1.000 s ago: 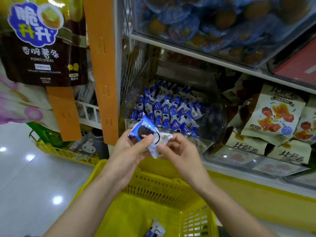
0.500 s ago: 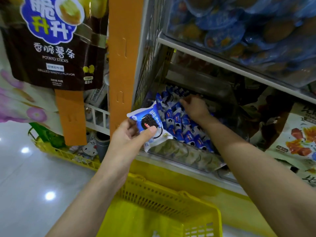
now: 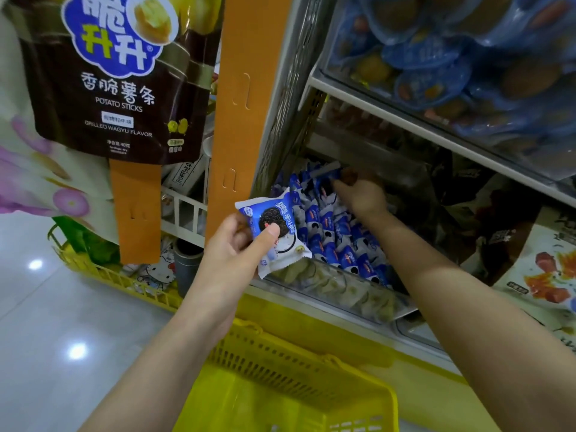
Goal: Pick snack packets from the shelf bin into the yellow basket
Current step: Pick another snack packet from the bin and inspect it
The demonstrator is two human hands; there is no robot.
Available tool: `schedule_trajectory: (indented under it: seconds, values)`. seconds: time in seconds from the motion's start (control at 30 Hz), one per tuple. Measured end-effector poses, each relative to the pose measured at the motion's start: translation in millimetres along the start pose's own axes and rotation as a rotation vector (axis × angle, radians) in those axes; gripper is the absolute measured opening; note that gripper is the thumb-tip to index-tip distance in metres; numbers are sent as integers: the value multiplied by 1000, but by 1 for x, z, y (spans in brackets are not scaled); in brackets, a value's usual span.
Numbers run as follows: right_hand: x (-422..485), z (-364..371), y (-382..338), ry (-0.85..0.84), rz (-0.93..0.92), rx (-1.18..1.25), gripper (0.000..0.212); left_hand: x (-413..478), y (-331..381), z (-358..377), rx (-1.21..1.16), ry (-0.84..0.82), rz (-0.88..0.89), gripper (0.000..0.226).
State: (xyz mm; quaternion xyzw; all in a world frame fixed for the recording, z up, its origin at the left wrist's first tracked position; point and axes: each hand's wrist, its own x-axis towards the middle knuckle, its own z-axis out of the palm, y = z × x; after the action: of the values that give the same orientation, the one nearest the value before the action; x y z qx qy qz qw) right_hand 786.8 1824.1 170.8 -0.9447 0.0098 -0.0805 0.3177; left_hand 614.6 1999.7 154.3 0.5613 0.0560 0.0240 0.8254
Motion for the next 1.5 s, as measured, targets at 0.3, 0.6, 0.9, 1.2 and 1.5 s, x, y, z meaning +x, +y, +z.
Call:
schedule_trajectory:
  seconds: [0.3,0.6,0.9,1.2,1.5]
  values:
    - [-96,-51,-46,-77,-71,603,4,-6,-6,5,-107,-8,-105,28]
    - [-143,-60,-54,-179,2,691,7,-25,-17,9,-143,-54,-162,49]
    - [-160,-39,-46,-312,-51,626,8,-30,-7,14,-207,-202,-171,66]
    - [-158,-30,-41,-342,-187,547,15,-29,-10,12,94,-74,-2,46]
    - [-146,-26,-35,-444,-11,536,33,-23,-5,5,88,-69,23,50]
